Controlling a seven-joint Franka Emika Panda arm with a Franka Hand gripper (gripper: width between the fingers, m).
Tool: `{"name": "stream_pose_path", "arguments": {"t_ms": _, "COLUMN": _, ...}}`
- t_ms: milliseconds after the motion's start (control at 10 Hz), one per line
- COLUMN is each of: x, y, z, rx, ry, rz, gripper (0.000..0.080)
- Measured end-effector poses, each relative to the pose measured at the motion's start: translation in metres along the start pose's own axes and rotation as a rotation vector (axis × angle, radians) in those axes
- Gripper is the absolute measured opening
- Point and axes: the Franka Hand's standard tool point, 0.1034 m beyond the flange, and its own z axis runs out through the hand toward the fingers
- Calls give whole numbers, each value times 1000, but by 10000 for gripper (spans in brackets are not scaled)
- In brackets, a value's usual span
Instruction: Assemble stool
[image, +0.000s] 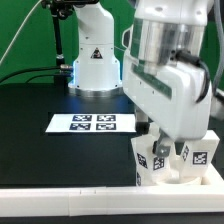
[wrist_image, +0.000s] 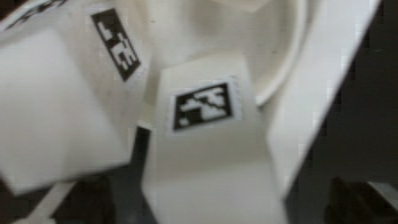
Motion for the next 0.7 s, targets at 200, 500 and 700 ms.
{"name": "stream_pose_path", "arguments": {"t_ms": 200, "x": 17, "y": 8, "z": -34, "rx": 40, "ry": -24, "rz": -24, "gripper": 644}}
{"name": "stream_pose_path", "arguments": {"t_ms": 500, "x": 24, "y": 6, "z": -48, "rx": 61, "ry": -24, "rz": -29, "gripper": 649}}
{"name": "stream_pose_path", "arguments": {"t_ms": 700, "x": 24, "y": 6, "z": -48, "rx": 61, "ry": -24, "rz": -30, "gripper": 649}}
